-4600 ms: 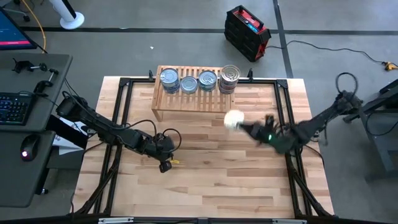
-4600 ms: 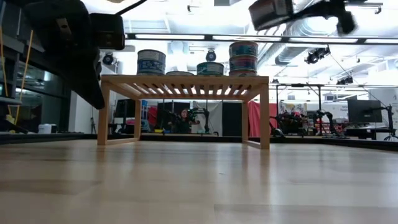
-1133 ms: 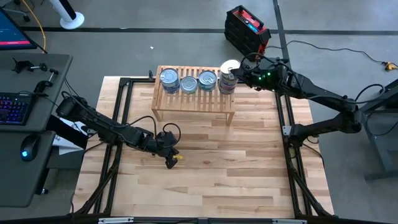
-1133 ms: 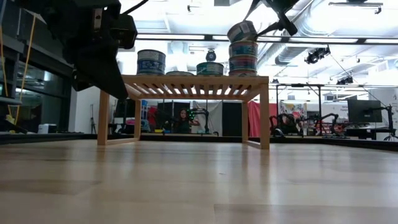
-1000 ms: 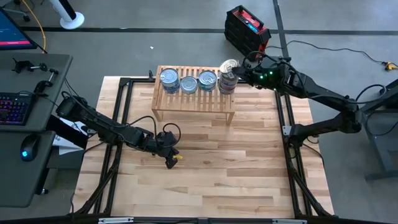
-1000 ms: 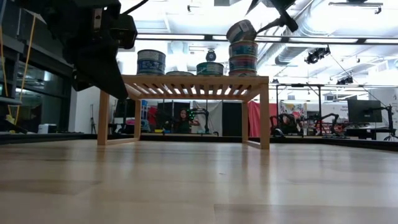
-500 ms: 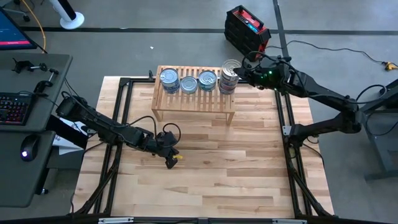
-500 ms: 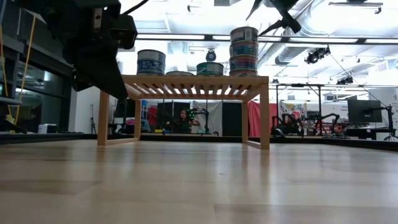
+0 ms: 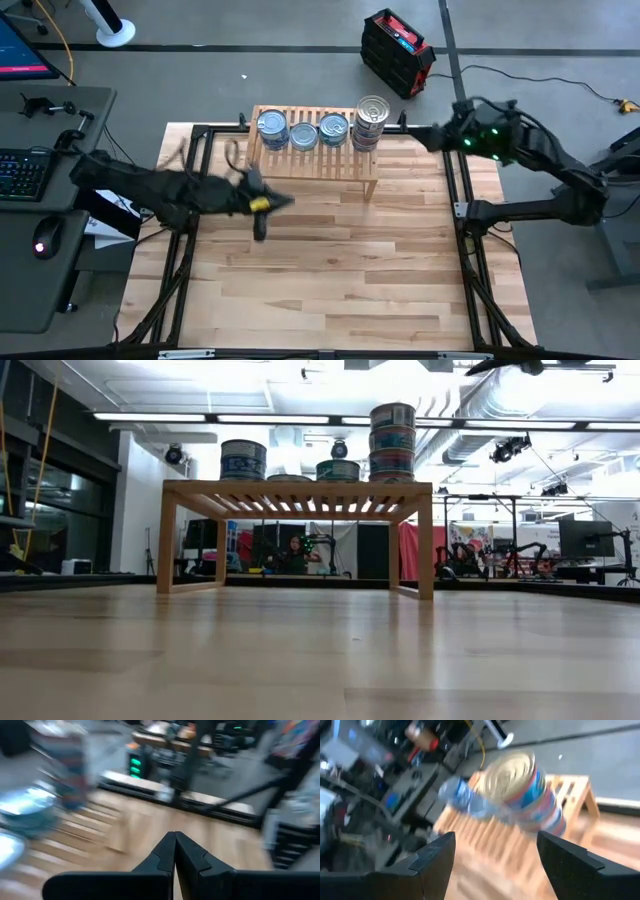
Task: Stack canned seafood by type on shelf
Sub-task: Return to Home Position
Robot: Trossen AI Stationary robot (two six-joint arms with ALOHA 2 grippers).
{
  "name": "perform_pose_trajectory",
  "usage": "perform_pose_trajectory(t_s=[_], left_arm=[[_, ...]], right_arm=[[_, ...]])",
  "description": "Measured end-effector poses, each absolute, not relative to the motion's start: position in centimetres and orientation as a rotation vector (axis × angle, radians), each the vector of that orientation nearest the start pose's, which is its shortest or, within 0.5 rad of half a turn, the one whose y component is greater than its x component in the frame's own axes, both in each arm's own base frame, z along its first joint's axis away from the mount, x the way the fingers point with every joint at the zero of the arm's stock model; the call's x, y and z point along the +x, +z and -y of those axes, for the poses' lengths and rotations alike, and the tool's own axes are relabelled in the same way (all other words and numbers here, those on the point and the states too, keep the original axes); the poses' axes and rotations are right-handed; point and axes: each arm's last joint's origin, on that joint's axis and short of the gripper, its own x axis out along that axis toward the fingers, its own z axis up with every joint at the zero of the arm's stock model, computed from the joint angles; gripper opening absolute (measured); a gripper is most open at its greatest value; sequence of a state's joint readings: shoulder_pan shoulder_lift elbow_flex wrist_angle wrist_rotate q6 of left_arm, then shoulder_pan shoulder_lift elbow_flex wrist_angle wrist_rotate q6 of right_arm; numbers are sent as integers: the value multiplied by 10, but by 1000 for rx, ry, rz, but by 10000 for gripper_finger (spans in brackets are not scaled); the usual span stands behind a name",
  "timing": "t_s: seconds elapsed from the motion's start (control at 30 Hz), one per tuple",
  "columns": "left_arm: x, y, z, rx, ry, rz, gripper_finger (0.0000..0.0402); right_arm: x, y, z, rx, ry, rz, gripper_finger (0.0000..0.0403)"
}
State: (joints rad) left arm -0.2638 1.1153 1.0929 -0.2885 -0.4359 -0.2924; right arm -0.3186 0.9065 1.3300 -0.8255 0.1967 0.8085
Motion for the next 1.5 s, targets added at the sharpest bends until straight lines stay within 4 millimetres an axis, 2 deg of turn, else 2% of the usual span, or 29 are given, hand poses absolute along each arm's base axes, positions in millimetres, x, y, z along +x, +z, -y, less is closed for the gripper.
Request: perform_pose_trajectory(t_s=[0.1, 0.2, 0.23, 0.33, 0.43, 0.6, 0.73, 0.9, 1.1, 1.27, 1.4, 1.43, 1.5], left_arm=[[224, 387, 31, -94, 287, -218, 0], [207, 388, 14, -103, 294, -191, 0], [201, 383, 10, -124, 288, -183, 0], [188, 345, 5, -202, 287, -176, 0], [175, 296, 5, -321, 271, -133, 0], [152, 231, 10, -521, 224, -28, 0], [137, 201, 10, -583, 229, 62, 0], [124, 170, 9, -611, 236, 59, 0], [119, 164, 8, -591, 254, 28, 0], [118, 162, 8, -592, 260, 11, 0], [118, 158, 8, -596, 272, -30, 0], [118, 157, 8, -593, 274, -35, 0], [118, 157, 8, -586, 276, -43, 0]], right_arm=[[124, 428, 36, 810, -583, -226, 270], [123, 429, 24, 795, -506, -252, 270], [124, 429, 21, 790, -481, -262, 270], [131, 428, 14, 781, -431, -289, 270], [142, 422, 8, 774, -440, -334, 270], [164, 411, 3, 722, -479, -422, 270], [175, 406, 0, 673, -471, -454, 269], [175, 404, -3, 726, -478, -469, 246], [161, 395, -12, 778, -510, -586, 186], [151, 384, -26, 757, -502, -717, 110], [144, 357, -36, 760, -456, -748, 27], [141, 347, -38, 768, -442, -745, 13], [135, 324, -39, 786, -409, -723, 11]])
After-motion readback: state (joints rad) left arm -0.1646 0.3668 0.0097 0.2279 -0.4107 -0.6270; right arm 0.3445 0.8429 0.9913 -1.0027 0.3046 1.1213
